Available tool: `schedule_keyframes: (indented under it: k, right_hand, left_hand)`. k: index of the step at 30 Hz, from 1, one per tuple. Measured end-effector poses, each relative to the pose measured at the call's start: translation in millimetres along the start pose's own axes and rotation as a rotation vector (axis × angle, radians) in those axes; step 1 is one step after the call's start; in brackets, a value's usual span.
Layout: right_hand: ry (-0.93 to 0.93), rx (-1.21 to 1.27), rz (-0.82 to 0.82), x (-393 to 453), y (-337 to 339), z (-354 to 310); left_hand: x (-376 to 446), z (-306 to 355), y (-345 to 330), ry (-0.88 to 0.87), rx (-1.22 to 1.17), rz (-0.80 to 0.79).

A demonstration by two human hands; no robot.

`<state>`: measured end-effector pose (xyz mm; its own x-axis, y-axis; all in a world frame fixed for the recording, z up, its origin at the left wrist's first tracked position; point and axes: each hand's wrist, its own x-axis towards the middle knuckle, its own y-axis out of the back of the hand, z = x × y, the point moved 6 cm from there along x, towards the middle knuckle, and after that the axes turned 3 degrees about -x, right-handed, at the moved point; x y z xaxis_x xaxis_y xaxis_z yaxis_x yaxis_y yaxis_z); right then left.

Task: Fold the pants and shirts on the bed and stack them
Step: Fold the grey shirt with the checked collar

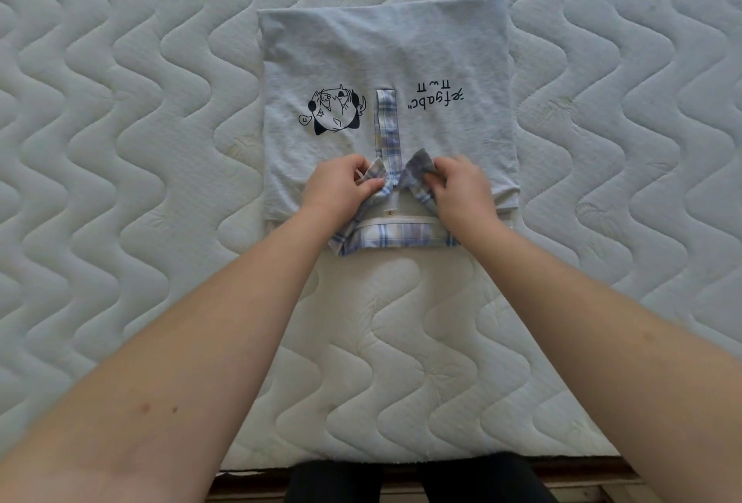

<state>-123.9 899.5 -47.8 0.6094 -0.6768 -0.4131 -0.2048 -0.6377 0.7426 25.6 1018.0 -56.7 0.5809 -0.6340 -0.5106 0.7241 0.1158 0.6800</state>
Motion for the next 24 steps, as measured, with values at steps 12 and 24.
schedule_keyframes:
  k: [12,24]
  right_hand:
    - [-0.06,0.012,0.247,-17,22,24]
    - [-0.548,0.435,0.069,-79,-11,75]
  left_hand:
    - [-37,-45,13,0.165,-0.269,0.231]
    - [-97,-80,-12,0.537,-0.595,0.344]
